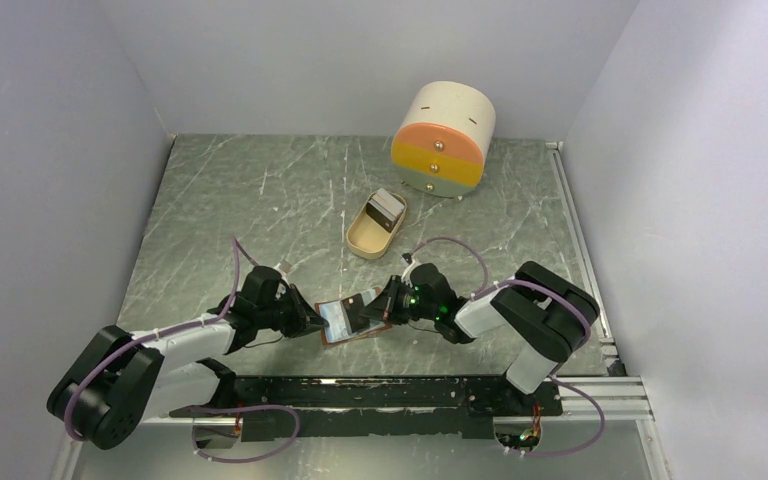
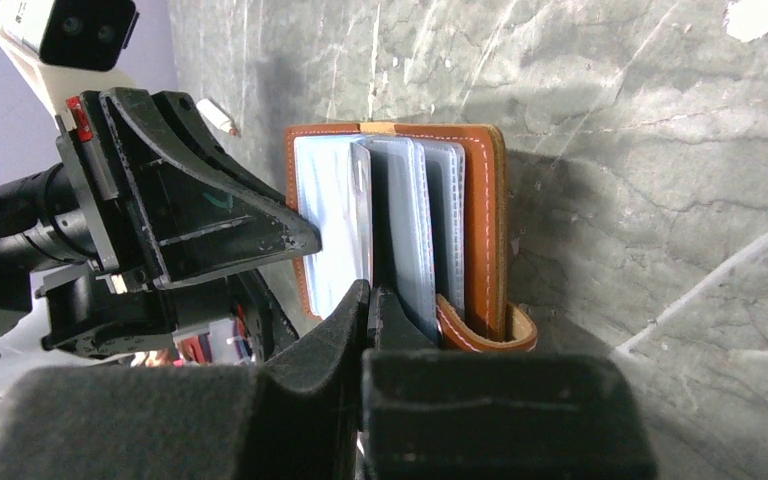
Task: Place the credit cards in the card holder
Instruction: Insert the credit card into the card holder.
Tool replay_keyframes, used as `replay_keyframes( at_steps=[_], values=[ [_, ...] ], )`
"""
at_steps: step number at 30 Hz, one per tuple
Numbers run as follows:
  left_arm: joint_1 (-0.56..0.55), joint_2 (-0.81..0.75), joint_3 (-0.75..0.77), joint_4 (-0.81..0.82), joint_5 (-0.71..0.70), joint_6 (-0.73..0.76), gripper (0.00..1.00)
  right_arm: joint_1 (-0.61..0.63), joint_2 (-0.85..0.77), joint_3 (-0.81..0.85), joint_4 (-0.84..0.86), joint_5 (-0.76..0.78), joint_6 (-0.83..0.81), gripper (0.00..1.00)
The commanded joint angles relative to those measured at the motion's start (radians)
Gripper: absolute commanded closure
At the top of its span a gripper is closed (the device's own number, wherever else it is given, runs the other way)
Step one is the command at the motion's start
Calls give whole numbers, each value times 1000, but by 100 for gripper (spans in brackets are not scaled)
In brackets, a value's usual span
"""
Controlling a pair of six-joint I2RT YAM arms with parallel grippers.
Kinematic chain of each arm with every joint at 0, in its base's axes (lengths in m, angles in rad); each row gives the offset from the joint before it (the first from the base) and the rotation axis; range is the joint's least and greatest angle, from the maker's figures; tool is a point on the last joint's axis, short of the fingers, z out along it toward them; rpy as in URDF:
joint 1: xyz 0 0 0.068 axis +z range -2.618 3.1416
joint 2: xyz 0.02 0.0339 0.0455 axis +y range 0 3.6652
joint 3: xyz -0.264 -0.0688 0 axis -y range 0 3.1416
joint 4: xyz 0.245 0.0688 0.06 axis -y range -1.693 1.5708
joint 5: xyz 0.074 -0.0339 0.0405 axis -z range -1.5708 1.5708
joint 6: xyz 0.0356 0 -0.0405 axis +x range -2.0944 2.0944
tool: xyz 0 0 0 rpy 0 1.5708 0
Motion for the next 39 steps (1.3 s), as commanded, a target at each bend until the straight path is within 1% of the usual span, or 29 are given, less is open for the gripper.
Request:
replay_keyframes(
  at_steps=[1, 13, 19, 24, 26, 27, 30, 32, 33, 36, 39],
  values=[
    [5, 2, -5, -2, -10, 15, 91, 10, 2, -17, 19, 3, 20, 100],
    [4, -1, 18, -32, -14, 24, 91, 14, -92, -33, -143, 63, -13, 100],
    [4, 8, 9, -10, 0, 16, 91, 31, -44, -26, -61, 21, 5, 100],
    [4, 9, -14, 36, 14, -5, 91, 54, -7, 0, -29, 14, 12, 99],
    [4, 9, -11, 39, 20, -7, 91, 55, -8, 9, -45, 15, 7, 97],
    [4, 7, -7, 35, 19, -6, 91, 56, -13, 17, -65, 17, -5, 94],
    [4, 6, 10, 22, 17, 2, 90, 55, -39, 39, -151, 41, -41, 81],
    [3, 3, 12, 19, 15, -3, 90, 55, -67, 51, -248, 74, -67, 74],
    [3, 1, 9, 22, 15, -3, 90, 56, -83, 57, -289, 93, -84, 72],
    [3, 0, 9, 18, 16, 0, 90, 55, -124, 76, -380, 128, -129, 69],
    [3, 0, 6, 19, 14, -2, 90, 55, -127, 93, -411, 139, -154, 67]
  ],
)
